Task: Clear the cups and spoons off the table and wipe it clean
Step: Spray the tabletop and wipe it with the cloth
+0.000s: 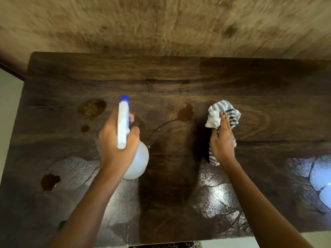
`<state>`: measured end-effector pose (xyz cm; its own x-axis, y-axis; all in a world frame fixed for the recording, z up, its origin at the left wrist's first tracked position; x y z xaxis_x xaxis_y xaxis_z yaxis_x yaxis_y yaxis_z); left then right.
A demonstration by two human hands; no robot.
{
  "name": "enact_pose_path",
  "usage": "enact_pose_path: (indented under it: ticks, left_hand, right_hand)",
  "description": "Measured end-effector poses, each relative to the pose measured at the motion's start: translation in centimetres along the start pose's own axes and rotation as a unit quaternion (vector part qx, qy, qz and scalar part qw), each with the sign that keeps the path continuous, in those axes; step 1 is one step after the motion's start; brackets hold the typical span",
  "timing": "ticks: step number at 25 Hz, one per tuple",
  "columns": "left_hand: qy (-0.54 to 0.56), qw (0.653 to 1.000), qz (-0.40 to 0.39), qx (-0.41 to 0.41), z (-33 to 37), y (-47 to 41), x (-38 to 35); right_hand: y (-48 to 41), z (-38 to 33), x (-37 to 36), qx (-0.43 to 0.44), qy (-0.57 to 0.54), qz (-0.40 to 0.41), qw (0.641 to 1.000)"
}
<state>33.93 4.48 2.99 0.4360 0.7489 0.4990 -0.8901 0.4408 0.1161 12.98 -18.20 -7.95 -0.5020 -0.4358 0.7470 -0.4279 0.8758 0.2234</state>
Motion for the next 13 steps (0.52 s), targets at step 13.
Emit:
enact_pose_path:
  ticks: [13]
  left_hand:
    - [0.053, 0.980, 0.106, -0.161, -0.5, -11.8, 0.4]
  right_hand:
    - [6.6, -1.7, -12.1, 0.256, 0.336, -0.129, 0.897]
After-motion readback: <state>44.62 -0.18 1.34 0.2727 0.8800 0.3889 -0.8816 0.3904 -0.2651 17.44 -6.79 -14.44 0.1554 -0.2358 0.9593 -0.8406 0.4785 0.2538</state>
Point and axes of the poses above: each hand's wrist, its own y-axis away from the middle knuckle, its own x-axis out of the back of the hand, z = x × y, the point moved 10 cm from there along -y, towards the middle knuckle
